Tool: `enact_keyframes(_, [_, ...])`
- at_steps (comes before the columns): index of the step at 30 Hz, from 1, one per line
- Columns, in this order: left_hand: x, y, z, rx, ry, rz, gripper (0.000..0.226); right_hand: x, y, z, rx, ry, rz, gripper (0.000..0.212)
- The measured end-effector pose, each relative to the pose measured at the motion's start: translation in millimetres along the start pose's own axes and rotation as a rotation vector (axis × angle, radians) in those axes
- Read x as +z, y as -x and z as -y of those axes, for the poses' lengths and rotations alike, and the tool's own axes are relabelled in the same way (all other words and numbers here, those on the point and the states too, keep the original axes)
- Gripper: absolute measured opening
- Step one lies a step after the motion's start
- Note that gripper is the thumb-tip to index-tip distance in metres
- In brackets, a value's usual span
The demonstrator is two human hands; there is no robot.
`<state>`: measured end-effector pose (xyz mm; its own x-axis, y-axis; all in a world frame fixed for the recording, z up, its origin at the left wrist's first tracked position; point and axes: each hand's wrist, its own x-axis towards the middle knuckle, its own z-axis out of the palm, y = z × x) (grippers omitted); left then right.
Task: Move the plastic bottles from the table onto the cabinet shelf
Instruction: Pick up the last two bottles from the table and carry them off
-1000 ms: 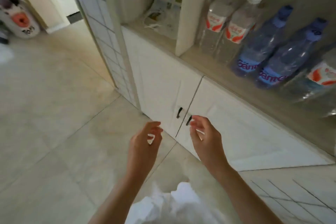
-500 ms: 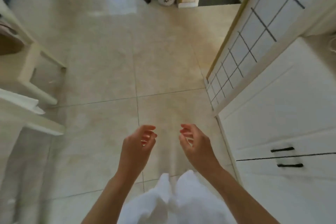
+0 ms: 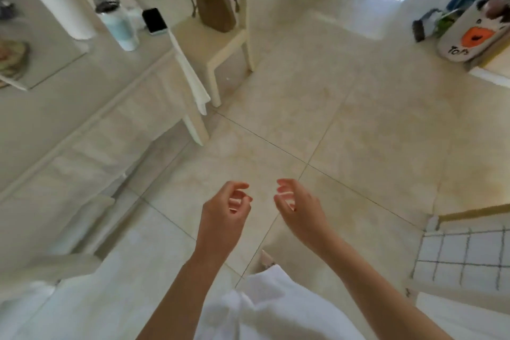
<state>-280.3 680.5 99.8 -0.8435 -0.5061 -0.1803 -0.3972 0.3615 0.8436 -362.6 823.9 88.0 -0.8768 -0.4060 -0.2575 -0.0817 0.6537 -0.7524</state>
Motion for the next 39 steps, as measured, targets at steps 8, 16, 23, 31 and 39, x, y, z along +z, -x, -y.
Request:
enact_keyframes(8, [-77, -14, 45, -0.281, 0.076, -0.393, 0.018, 59, -77, 73, -0.229, 0.076, 0.336, 0.033])
enact_keyframes(16, [-149, 2, 111, -0.482, 0.148, -0.621, 0.02, 158, -100, 157, -0.418, 0.143, 0.59, 0.034])
enact_keyframes(23, [-259, -12, 173, -0.544, 0.127, -0.688, 0.018, 257, -105, 243, -0.459, 0.13, 0.662, 0.032])
enact_keyframes(31, [-361, -59, 222, -0.521, 0.128, -0.658, 0.016, 351, -118, 327, -0.48, 0.114, 0.697, 0.031])
enact_keyframes(39, [-418, -120, 255, -0.548, 0.147, -0.668, 0.013, 406, -175, 387, -0.479, 0.119, 0.727, 0.028])
